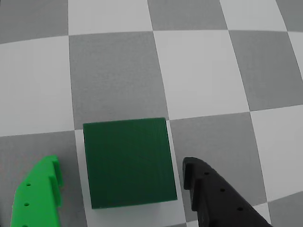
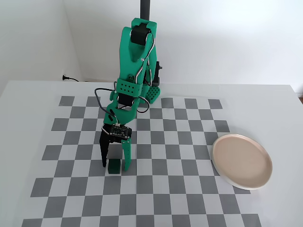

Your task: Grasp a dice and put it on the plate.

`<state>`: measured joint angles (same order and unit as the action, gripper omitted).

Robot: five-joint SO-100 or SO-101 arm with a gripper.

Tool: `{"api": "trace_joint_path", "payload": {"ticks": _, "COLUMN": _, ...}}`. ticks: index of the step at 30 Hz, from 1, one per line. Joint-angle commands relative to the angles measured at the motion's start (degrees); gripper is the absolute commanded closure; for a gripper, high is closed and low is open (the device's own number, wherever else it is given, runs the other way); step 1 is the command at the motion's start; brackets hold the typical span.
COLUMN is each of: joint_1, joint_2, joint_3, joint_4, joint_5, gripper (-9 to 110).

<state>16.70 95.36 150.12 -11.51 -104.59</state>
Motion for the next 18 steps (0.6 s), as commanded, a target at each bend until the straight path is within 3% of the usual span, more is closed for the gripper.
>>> {"api": "trace_joint_path", "payload": {"ticks": 1, "joint_1": -0.26, "joint_2": -0.7, "joint_3": -3.43, "joint_4": -2.37, "joint_5": -0.88, "gripper": 85}}
{"api": "trace_joint_path", "payload": {"ticks": 9, "joint_1": -0.44, "joint_2": -2.11, "joint_3": -3.43, "joint_4": -3.34, "joint_5": -0.62, "gripper": 106}}
{"api": "trace_joint_path", "payload": {"ticks": 18, "joint_1": -3.43, "joint_2": 8.26, "joint_3": -3.43, "joint_4": 4.39, "joint_5": 1.14, "gripper": 106}}
